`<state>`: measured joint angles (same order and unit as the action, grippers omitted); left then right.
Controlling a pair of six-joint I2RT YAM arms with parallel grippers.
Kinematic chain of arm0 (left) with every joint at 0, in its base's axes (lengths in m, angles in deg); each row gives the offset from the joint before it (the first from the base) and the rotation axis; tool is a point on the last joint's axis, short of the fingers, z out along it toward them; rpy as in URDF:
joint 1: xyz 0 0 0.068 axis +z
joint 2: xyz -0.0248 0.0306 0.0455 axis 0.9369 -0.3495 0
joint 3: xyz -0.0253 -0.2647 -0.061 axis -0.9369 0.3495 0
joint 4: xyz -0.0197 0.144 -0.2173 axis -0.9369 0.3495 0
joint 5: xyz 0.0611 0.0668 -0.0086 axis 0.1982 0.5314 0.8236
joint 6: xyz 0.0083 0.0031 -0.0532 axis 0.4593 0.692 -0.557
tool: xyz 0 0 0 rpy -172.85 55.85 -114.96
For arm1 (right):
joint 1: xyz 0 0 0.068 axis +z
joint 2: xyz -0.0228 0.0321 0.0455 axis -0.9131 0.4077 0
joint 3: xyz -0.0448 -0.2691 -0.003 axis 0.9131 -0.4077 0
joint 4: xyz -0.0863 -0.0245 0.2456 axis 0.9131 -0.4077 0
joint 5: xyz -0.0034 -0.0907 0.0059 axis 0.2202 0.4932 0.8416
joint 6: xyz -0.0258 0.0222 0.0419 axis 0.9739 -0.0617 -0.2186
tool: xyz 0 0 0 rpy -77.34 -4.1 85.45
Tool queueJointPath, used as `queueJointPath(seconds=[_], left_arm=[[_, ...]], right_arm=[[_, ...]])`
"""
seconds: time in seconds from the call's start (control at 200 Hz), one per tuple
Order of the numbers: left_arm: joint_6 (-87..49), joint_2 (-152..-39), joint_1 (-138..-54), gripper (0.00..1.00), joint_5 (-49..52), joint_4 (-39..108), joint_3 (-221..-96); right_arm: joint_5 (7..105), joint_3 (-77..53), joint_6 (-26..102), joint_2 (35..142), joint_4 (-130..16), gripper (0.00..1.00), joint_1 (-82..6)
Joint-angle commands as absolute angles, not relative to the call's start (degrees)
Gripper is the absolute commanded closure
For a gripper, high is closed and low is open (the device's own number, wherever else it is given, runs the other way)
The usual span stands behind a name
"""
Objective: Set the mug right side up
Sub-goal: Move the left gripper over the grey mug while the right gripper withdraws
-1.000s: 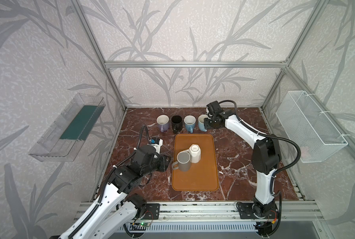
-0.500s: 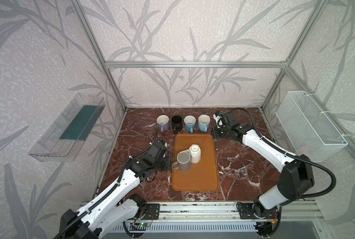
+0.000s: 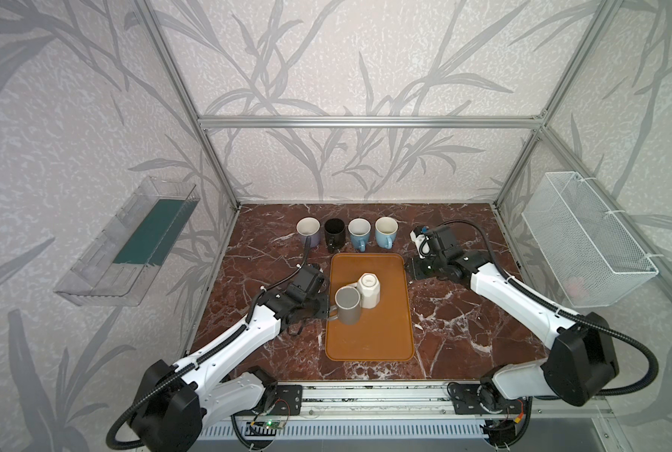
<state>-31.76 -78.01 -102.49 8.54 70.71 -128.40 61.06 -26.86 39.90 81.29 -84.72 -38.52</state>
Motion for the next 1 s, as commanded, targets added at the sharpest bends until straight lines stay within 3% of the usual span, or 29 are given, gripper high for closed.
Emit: queueJointPath(seconds=[0.0, 0.995], left_arm=[[-31.0, -79.6, -102.8, 0.64, 7.4, 68.0, -128.5], [-36.8, -75.8, -116.0, 0.64, 11.3, 72.8, -130.2]], right_arm=[[60.8, -28.0, 39.2, 78.2, -84.0, 0.55, -38.6], [61.3, -31.3, 38.1, 73.5, -83.3, 0.53, -38.6]])
